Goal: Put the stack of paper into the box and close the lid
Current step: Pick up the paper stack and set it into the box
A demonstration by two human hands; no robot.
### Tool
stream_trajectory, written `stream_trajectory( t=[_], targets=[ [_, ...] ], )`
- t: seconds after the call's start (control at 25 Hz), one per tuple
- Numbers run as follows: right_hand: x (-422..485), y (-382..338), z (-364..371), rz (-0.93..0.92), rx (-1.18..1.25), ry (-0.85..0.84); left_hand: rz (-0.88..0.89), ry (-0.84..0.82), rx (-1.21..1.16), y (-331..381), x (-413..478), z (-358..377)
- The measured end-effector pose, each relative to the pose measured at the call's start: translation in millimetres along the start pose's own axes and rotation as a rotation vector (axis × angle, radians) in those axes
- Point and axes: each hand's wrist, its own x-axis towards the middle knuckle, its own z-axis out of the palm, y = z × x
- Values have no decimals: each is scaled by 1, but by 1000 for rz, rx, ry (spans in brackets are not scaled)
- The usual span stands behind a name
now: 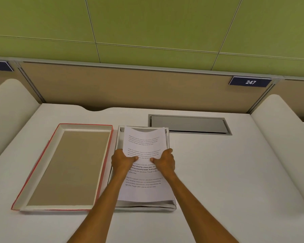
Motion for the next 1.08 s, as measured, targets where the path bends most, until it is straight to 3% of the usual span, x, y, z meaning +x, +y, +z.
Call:
stream_trajectory(
  t=[1.08],
  targets=[
    [32,10,40,10,-59,14,-32,-100,-49,-28,49,12]
  ],
)
